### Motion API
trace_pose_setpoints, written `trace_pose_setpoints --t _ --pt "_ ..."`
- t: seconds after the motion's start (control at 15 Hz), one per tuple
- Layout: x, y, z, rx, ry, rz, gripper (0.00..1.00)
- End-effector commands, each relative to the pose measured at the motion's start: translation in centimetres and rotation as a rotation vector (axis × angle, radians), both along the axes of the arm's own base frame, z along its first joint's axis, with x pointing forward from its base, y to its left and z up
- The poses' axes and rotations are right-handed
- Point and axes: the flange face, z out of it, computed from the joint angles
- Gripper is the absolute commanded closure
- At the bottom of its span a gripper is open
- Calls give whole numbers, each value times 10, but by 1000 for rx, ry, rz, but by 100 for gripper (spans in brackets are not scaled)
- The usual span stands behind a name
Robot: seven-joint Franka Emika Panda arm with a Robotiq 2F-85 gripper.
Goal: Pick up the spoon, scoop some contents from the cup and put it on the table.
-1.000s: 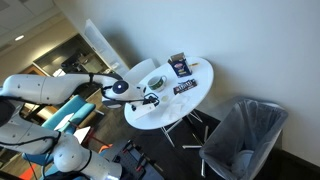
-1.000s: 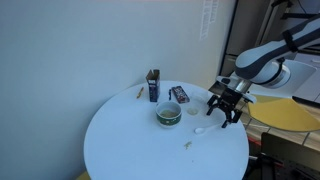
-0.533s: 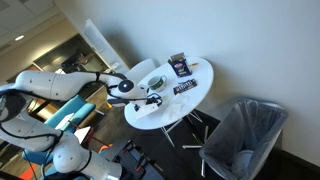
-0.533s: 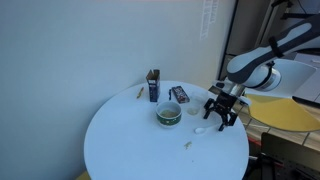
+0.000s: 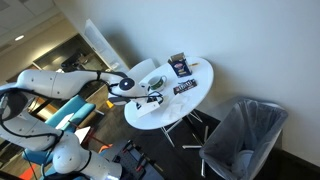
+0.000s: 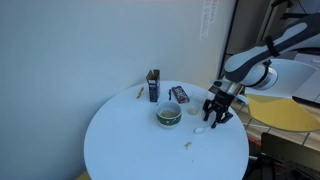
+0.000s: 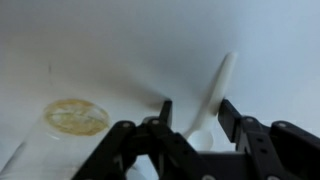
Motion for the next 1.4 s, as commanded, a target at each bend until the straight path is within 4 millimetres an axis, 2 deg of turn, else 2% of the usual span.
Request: trace_pose_setpoints --t 0.0,0.2,0.33,0.4,0.67,0.8,0.93,1.33 --pt "3 2 0 0 -25 9 80" --pt "5 2 2 1 -30 10 99" --pt "5 4 2 -1 -27 15 100" --pt "4 6 4 -5 -28 19 97" --pt "-12 16 31 -42 -21 37 97" --pt "-19 19 54 -98 2 28 97" --pt "-25 21 84 -158 19 14 97" --pt "-38 26 189 -284 -12 41 97"
